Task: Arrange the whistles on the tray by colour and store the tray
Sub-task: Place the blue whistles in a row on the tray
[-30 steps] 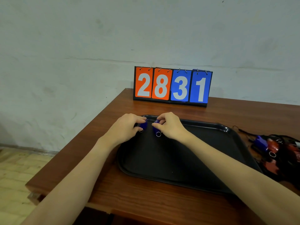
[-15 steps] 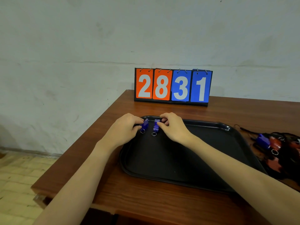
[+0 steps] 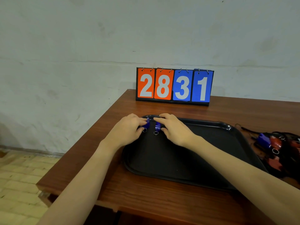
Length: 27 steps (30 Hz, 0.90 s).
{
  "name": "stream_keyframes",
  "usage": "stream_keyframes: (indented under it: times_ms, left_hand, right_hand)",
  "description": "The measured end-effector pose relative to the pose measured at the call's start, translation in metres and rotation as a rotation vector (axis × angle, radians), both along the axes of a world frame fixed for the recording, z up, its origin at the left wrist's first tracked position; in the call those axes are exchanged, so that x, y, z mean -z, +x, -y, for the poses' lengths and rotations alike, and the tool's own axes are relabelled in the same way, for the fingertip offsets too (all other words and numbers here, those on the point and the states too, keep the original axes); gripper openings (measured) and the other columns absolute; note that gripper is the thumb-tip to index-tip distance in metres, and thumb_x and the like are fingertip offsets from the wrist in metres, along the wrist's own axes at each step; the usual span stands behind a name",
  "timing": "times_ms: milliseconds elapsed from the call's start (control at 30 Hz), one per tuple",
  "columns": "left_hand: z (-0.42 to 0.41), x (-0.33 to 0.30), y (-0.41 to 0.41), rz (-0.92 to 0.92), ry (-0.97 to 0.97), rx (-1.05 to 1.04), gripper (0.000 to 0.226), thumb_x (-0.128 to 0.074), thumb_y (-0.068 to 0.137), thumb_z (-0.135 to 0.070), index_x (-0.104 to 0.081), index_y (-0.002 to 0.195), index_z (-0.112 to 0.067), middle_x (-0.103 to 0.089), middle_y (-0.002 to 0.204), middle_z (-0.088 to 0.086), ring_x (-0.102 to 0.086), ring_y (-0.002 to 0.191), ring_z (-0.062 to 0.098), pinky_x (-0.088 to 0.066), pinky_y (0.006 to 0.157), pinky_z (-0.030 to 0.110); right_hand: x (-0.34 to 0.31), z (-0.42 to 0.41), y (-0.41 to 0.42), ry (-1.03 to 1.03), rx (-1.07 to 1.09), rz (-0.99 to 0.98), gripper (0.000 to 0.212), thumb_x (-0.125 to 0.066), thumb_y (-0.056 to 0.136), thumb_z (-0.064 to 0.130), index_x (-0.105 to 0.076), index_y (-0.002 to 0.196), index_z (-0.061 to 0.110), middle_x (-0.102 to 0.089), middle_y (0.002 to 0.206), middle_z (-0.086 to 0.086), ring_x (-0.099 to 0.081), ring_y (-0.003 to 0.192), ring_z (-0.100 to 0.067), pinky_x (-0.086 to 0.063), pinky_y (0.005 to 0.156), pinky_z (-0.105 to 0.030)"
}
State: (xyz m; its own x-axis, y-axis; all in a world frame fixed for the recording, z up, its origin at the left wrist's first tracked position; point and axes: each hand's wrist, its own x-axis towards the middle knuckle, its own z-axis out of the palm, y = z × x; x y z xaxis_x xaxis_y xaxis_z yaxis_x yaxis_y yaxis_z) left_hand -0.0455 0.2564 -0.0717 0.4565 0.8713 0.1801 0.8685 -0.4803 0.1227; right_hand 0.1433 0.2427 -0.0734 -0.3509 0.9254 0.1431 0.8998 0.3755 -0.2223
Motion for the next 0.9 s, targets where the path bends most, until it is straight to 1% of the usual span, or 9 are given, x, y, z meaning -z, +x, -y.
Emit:
stream_keyframes:
  times_ms: [133, 200, 300, 433, 600, 667, 733, 800, 900]
  left_hand:
    - [-0.001, 0.000, -0.001, -0.017, 0.002, -0.014, 0.040, -0.051, 0.097, -0.020, -0.053, 0.136, -0.026, -0.055, 0.137, -0.007, -0.046, 0.124, 0.013, -0.040, 0.102, 0.030]
    - [-0.002, 0.000, -0.001, -0.027, 0.003, -0.013, 0.039, -0.051, 0.097, -0.021, -0.053, 0.136, -0.026, -0.055, 0.137, -0.007, -0.046, 0.123, 0.013, -0.041, 0.102, 0.030]
    - [-0.002, -0.002, 0.000, -0.020, 0.005, -0.010, 0.040, -0.051, 0.097, -0.020, -0.052, 0.137, -0.025, -0.054, 0.138, -0.006, -0.046, 0.125, 0.013, -0.040, 0.103, 0.029]
    - [-0.001, -0.002, 0.001, -0.021, 0.002, -0.007, 0.042, -0.051, 0.097, -0.020, -0.050, 0.138, -0.024, -0.052, 0.141, -0.006, -0.044, 0.127, 0.014, -0.038, 0.104, 0.029]
    - [0.002, -0.003, 0.002, 0.002, 0.003, -0.019, 0.044, -0.053, 0.096, -0.019, -0.047, 0.140, -0.024, -0.050, 0.142, -0.006, -0.042, 0.129, 0.014, -0.039, 0.104, 0.030]
    - [0.002, -0.004, 0.002, 0.017, 0.000, -0.026, 0.045, -0.052, 0.096, -0.015, -0.046, 0.140, -0.024, -0.048, 0.144, -0.005, -0.041, 0.131, 0.015, -0.040, 0.105, 0.032]
    - [0.002, -0.004, 0.001, 0.022, -0.021, -0.035, 0.047, -0.049, 0.096, -0.011, -0.046, 0.140, -0.024, -0.047, 0.145, -0.003, -0.041, 0.131, 0.016, -0.040, 0.106, 0.032]
    - [0.002, -0.002, -0.001, 0.015, -0.047, -0.039, 0.049, -0.048, 0.095, -0.009, -0.045, 0.141, -0.025, -0.046, 0.145, -0.001, -0.043, 0.130, 0.015, -0.040, 0.106, 0.031]
    - [0.002, 0.000, -0.001, 0.002, -0.073, -0.034, 0.052, -0.047, 0.095, -0.009, -0.041, 0.143, -0.025, -0.044, 0.147, -0.001, -0.042, 0.130, 0.015, -0.039, 0.107, 0.032]
  right_hand:
    - [-0.003, -0.008, 0.001, -0.013, -0.022, -0.074, 0.043, -0.056, 0.092, 0.006, -0.052, 0.133, 0.018, -0.048, 0.137, -0.003, -0.049, 0.123, -0.017, -0.043, 0.103, -0.030]
    - [-0.003, -0.009, 0.001, -0.003, -0.005, -0.126, 0.041, -0.058, 0.090, 0.005, -0.055, 0.129, 0.018, -0.053, 0.133, -0.003, -0.053, 0.119, -0.017, -0.047, 0.100, -0.030]
    - [-0.001, -0.009, 0.003, 0.017, 0.019, -0.138, 0.044, -0.059, 0.091, 0.008, -0.054, 0.132, 0.021, -0.058, 0.133, -0.001, -0.055, 0.120, -0.017, -0.047, 0.099, -0.030]
    - [-0.002, -0.005, 0.011, 0.006, 0.023, -0.013, 0.049, -0.055, 0.095, 0.017, -0.044, 0.141, 0.025, -0.055, 0.138, 0.000, -0.051, 0.127, -0.017, -0.043, 0.103, -0.033]
    - [-0.008, 0.003, 0.020, -0.030, -0.006, 0.021, 0.054, -0.050, 0.097, 0.015, -0.033, 0.147, 0.025, -0.035, 0.153, 0.003, -0.034, 0.140, -0.016, -0.031, 0.112, -0.035]
    - [-0.010, 0.007, 0.020, -0.009, -0.018, 0.015, 0.052, -0.049, 0.098, 0.019, -0.033, 0.147, 0.024, -0.036, 0.153, 0.003, -0.033, 0.141, -0.014, -0.028, 0.113, -0.032]
    - [-0.010, 0.010, 0.016, -0.002, -0.063, 0.069, 0.048, -0.046, 0.099, 0.024, -0.036, 0.146, 0.022, -0.037, 0.152, 0.002, -0.033, 0.140, -0.014, -0.027, 0.113, -0.032]
    - [-0.009, 0.013, 0.012, -0.022, -0.103, 0.116, 0.047, -0.044, 0.100, 0.027, -0.036, 0.146, 0.021, -0.033, 0.154, 0.001, -0.030, 0.142, -0.014, -0.025, 0.114, -0.032]
    - [-0.009, 0.015, 0.006, -0.036, -0.149, 0.107, 0.048, -0.042, 0.101, 0.029, -0.034, 0.147, 0.021, -0.028, 0.156, 0.002, -0.026, 0.143, -0.013, -0.021, 0.115, -0.031]
